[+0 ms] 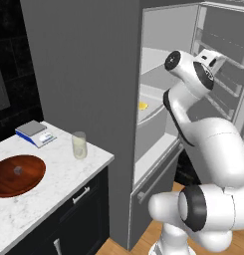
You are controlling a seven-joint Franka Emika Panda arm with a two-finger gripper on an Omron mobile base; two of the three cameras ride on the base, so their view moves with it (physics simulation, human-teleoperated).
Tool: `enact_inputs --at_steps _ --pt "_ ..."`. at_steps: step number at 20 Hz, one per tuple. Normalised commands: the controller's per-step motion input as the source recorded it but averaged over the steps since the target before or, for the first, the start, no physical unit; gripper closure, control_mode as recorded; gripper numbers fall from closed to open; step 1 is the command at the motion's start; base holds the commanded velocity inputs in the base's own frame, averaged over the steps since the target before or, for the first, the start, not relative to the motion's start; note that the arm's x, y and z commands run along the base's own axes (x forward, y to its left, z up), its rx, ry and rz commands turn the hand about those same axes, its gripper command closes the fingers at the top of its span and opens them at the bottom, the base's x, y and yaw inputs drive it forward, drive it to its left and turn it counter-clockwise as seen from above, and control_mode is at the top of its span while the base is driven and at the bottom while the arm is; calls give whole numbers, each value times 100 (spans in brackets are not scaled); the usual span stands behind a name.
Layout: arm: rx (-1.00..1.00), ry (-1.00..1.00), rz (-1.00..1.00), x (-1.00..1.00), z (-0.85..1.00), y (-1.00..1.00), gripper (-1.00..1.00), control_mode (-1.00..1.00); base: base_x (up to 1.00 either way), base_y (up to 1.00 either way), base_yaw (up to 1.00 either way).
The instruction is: Grab a lemon wedge from the fridge and one ice cube from the ice bowl, and put them in the glass of lemonade.
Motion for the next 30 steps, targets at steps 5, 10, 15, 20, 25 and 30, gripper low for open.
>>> enact_inputs --at_steps 5,10,15,20,25,30 --pt "0 0 -6 19 -55 -22 -100 -100 0 0 0" --pt "0 0 -6 8 -20 -23 -100 -100 0 0 0" --pt "-2 0 -10 1 1 -37 -100 -100 0 0 0" --pt "-3 0 -11 6 0 -42 -100 -100 0 0 0" --pt "0 1 -8 7 0 -56 -100 -100 0 0 0" --pt "0 6 -7 10 0 -70 -100 -100 0 0 0"
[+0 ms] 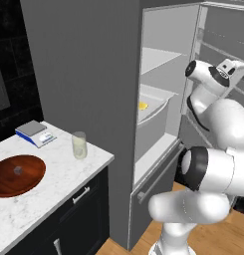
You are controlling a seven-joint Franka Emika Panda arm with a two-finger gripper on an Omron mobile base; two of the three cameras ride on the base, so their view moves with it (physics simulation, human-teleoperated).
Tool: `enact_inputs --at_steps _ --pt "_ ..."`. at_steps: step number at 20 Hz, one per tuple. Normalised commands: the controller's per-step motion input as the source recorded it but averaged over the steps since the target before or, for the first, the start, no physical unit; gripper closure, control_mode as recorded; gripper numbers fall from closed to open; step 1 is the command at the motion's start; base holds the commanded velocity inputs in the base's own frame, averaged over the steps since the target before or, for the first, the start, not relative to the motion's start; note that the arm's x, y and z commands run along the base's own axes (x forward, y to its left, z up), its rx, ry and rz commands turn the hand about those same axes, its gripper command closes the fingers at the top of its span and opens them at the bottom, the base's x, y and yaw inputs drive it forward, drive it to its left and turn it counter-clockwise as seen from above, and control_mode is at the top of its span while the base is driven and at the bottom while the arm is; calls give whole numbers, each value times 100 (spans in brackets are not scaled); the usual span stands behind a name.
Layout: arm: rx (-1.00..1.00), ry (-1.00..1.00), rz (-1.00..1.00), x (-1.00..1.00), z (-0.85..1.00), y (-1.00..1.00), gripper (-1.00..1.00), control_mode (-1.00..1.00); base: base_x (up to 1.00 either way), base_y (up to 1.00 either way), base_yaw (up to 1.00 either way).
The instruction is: Grab a lemon wedge from the fridge and one ice cube from the ice bowl, and put them in the glass of lemonade.
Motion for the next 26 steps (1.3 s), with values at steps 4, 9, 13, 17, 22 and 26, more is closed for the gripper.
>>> enact_inputs --at_steps 4,9,13,17,22,26 --pt "0 4 -6 25 0 -86 -100 -100 0 0 0" --pt "0 0 -6 23 0 -87 -100 -100 0 0 0" --pt "0 0 -5 22 -3 -89 -100 -100 0 0 0" --pt "0 0 -3 17 -1 -74 -100 -100 0 0 0" --pt "-7 -19 0 -21 27 19 -100 -100 0 0 0" --pt "-15 -28 0 -43 46 42 -100 -100 0 0 0"
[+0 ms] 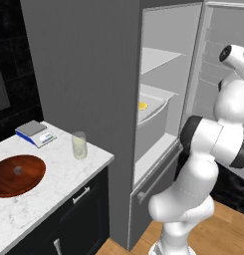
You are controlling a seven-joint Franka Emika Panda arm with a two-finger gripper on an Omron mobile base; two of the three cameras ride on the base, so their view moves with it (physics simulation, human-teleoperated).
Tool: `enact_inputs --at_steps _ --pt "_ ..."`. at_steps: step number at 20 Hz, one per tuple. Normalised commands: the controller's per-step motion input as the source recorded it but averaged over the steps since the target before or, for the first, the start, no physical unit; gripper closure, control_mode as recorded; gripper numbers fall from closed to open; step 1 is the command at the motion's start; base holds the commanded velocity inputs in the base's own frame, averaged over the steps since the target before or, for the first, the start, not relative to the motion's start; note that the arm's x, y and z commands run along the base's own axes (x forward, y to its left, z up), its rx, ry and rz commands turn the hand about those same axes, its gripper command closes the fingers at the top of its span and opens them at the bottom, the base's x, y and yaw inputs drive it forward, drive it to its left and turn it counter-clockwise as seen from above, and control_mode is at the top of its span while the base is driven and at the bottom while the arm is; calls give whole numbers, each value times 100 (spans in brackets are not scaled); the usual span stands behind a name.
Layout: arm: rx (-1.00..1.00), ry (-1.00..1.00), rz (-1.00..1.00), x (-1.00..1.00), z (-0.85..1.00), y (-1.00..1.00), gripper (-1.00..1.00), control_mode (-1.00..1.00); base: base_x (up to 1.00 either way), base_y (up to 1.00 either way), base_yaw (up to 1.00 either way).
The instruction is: Grab a lemon wedge from the fridge and one ice cube from the ice bowl, and put them in the glass of lemonade.
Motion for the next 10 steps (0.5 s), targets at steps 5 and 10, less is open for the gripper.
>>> enact_inputs --at_steps 5,10 --pt "-3 -5 0 -54 -33 43 -100 -100 0 0 0" --pt "12 -21 0 -59 0 78 -100 -100 0 0 0"
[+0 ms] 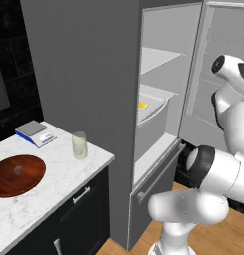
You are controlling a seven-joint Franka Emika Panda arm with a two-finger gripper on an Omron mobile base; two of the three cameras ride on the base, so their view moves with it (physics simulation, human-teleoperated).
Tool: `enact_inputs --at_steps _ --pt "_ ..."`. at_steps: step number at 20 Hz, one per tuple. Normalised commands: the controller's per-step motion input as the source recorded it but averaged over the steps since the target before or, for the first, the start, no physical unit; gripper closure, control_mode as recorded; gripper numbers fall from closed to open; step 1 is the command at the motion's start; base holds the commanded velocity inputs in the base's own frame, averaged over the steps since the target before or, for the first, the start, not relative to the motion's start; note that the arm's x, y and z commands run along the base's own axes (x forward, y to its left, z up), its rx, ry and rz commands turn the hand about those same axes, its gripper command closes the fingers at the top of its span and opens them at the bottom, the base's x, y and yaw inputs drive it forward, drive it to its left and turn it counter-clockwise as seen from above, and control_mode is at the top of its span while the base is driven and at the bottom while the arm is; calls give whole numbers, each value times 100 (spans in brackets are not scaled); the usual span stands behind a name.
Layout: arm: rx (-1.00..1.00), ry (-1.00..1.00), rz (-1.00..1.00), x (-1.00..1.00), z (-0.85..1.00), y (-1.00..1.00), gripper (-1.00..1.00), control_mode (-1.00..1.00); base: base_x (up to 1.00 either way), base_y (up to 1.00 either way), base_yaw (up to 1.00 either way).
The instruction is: Grab a lemon wedge from the fridge and one ice cube from the ice bowl, and put them in the glass of lemonade.
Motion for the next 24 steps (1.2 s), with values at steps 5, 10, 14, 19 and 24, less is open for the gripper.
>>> enact_inputs --at_steps 5,10,14,19,24 --pt "33 -25 0 -15 0 100 -100 -100 0 0 0" --pt "44 -19 0 -20 0 100 -100 -100 0 0 0" --pt "53 -17 3 -36 -2 100 -100 -100 0 0 0" --pt "39 -9 16 -70 -52 100 -100 -100 0 0 0" --pt "23 -6 34 -100 -10 67 -100 -100 0 0 0"
